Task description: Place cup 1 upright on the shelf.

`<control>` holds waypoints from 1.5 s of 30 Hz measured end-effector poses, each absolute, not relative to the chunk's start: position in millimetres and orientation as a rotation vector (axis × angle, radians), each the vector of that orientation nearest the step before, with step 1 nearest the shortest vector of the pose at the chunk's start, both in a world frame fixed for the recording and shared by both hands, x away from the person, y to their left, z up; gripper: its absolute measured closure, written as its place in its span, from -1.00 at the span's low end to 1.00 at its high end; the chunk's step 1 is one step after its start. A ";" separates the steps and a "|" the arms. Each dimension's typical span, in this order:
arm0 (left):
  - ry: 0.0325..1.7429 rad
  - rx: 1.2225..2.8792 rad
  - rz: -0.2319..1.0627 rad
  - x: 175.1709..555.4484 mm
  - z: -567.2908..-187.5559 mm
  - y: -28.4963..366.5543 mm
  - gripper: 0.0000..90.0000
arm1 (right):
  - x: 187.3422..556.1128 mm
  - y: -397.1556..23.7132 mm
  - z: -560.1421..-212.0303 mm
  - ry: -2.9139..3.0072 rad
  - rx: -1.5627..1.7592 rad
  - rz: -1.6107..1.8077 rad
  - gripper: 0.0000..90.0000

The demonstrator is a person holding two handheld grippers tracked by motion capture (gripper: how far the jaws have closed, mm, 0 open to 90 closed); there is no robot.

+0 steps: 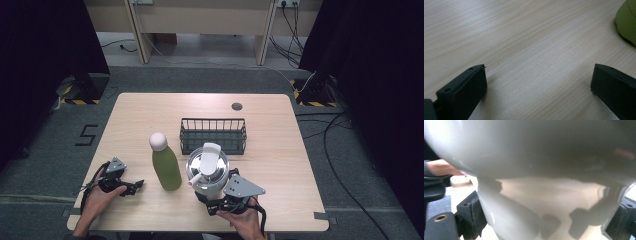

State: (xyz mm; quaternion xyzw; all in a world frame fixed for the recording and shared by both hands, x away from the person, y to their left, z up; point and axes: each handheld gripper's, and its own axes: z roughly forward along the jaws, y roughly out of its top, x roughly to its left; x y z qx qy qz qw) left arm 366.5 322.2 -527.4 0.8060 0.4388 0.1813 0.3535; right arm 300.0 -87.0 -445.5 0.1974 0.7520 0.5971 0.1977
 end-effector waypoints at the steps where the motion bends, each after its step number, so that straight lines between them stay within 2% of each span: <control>1: 1.135 2.083 0.468 366.5 -527.4 322.1 -1.00 | 303.1 -89.7 -444.9 2.100 0.562 1.659 -0.75; 17: 1.135 2.083 0.468 366.6 -527.4 322.2 -1.00 | 348.3 -109.1 -427.4 2.025 0.631 1.606 -0.75; 45: 1.135 2.083 0.468 366.6 -527.4 322.2 -1.00 | 401.4 -104.4 -378.4 1.994 0.680 1.583 -0.75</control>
